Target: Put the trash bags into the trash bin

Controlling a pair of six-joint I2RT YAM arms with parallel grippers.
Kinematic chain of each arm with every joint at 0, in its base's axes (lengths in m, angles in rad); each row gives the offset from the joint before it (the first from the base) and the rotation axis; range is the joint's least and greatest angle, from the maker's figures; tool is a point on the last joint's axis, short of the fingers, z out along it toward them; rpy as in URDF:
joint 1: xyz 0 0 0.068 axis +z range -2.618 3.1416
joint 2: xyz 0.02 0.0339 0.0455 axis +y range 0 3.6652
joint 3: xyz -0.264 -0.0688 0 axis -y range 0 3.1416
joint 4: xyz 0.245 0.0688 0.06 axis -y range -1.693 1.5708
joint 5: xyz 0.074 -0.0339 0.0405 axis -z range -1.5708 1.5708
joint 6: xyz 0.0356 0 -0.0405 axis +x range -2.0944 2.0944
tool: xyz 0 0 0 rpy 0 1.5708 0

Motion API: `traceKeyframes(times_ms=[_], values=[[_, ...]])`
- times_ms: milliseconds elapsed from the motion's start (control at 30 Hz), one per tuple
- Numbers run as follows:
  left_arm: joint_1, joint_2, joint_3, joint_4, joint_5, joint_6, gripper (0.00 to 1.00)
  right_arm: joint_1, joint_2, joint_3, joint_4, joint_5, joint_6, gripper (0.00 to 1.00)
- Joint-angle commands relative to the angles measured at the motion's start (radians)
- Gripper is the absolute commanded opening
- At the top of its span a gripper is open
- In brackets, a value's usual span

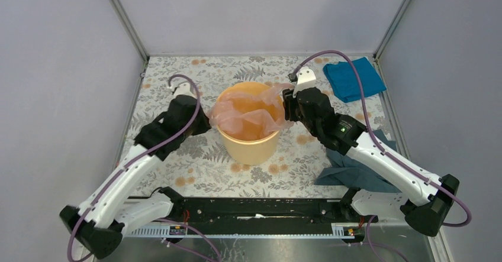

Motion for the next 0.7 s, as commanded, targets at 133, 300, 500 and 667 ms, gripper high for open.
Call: traceKeyframes(times_ms=[133, 300, 500, 667], values=[[0.000, -0.201, 0.186, -0.265, -0.038, 0.053, 0.14, -0.005, -0.038, 0.116, -0.169, -0.150, 0.071, 0.72], [0.000, -0.172, 0.259, -0.292, -0.070, 0.063, 0.04, -0.005, -0.084, 0.064, -0.142, -0.170, 0.136, 0.74], [0.000, -0.080, 0.434, -0.403, -0.256, 0.036, 0.00, -0.005, -0.143, -0.009, -0.069, -0.200, 0.269, 0.57], [0.000, -0.052, 0.520, -0.410, -0.044, -0.068, 0.30, -0.006, -0.178, -0.060, 0.002, -0.247, 0.389, 0.52]])
